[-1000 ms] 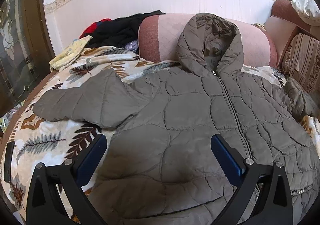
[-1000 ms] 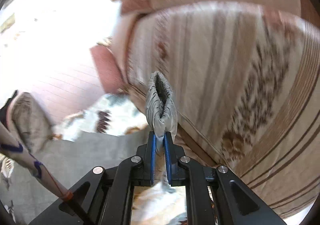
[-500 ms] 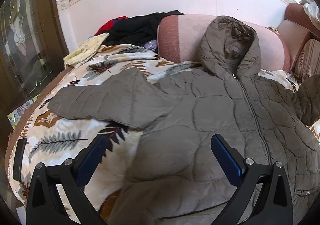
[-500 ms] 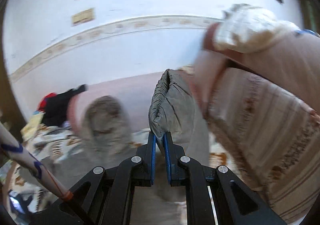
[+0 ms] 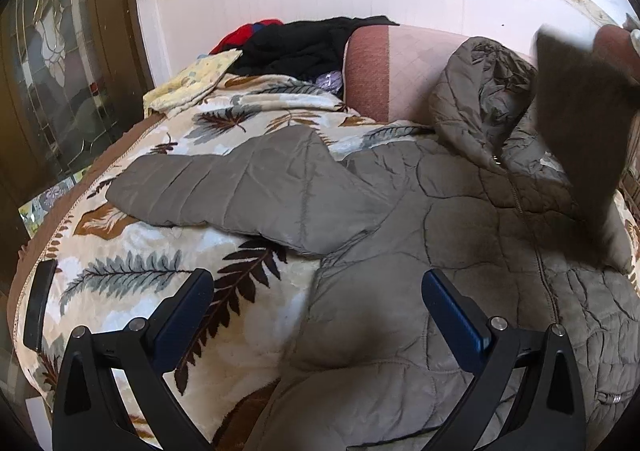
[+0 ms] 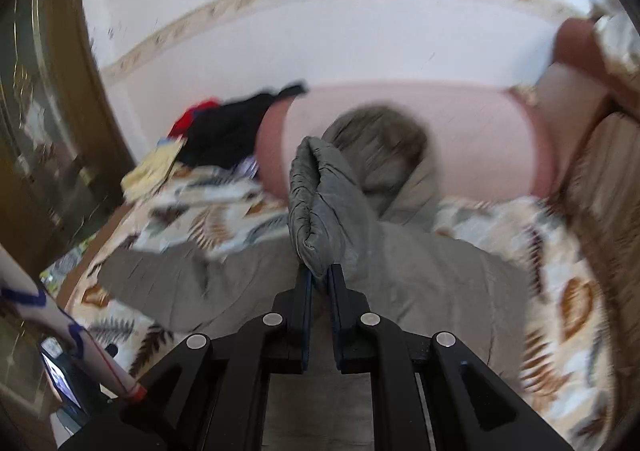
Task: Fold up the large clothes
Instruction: 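Carry the held sleeve across the jacket body with the right tool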
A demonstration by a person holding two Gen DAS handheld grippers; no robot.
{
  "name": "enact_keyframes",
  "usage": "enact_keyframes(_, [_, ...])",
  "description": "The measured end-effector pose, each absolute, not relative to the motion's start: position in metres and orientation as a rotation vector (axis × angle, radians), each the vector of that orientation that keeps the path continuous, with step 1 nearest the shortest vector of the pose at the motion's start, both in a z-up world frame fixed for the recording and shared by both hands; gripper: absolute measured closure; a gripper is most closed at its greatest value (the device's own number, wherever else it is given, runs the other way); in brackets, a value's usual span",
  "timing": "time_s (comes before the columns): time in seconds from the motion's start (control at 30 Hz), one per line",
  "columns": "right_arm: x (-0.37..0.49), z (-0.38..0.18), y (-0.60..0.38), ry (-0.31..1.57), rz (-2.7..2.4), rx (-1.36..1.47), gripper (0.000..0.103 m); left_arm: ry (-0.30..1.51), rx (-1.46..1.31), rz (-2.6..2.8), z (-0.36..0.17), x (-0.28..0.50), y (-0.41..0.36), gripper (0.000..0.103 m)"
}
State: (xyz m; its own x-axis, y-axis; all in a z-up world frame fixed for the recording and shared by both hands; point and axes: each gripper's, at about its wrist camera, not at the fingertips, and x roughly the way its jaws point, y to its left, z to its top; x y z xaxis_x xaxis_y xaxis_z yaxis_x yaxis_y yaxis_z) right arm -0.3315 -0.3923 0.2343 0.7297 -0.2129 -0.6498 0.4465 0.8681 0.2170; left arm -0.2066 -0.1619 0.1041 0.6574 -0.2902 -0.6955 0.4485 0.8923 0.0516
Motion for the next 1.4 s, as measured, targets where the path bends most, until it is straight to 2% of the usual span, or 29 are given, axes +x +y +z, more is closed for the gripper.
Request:
enact_keyframes(0.17, [-0.29,0.162,-0.375,0.764,-0.302,0.438,0.094,0.794,0.211,-0.41,0.092,-0.189,-0.166,0.0])
enact_keyframes(0.3, [-0.27,0.134,-0.366,0.813,-0.237,0.46,0.094,0.837,0.199,-0.419,0.083,-0.181,-0.172,0.0])
enact_keyframes(0.4, [-0.264,0.125,-0.362,0.856,-0.16,0.487,0.085,0.842,0.199,-0.425,0.08,-0.177,-0.178,0.0])
enact_keyframes(0.5, [-0.279,0.139,-0.361,0.818,-0.098,0.471,0.06,0.832,0.188,-0.43,0.083,-0.172,-0.183,0.0])
enact_keyframes(0.53, [-0.288,0.146,-0.363,0.793,-0.085,0.462,0.059,0.828,0.185,-0.43,0.084,-0.17,-0.185,0.0])
enact_keyframes(0.7, [-0.335,0.157,-0.41,0.733,-0.283,0.436,0.059,0.825,0.196,-0.437,0.081,-0.157,-0.203,0.0])
enact_keyframes(0.83, [-0.376,0.128,-0.465,0.802,-0.585,0.392,0.059,0.858,0.22,-0.451,0.069,-0.151,-0.225,0.0])
enact_keyframes(0.93, [-0.4,0.102,-0.496,0.82,-0.67,0.465,0.059,0.863,0.246,-0.47,0.061,-0.152,-0.243,0.0])
enact_keyframes(1.23, [-0.404,0.042,-0.526,0.877,-0.703,0.53,0.058,0.91,0.335,-0.46,0.025,-0.142,-0.275,0.0])
enact_keyframes(1.4, [-0.405,0.048,-0.527,0.87,-0.701,0.526,0.058,0.898,0.326,-0.472,0.028,-0.142,-0.274,0.0])
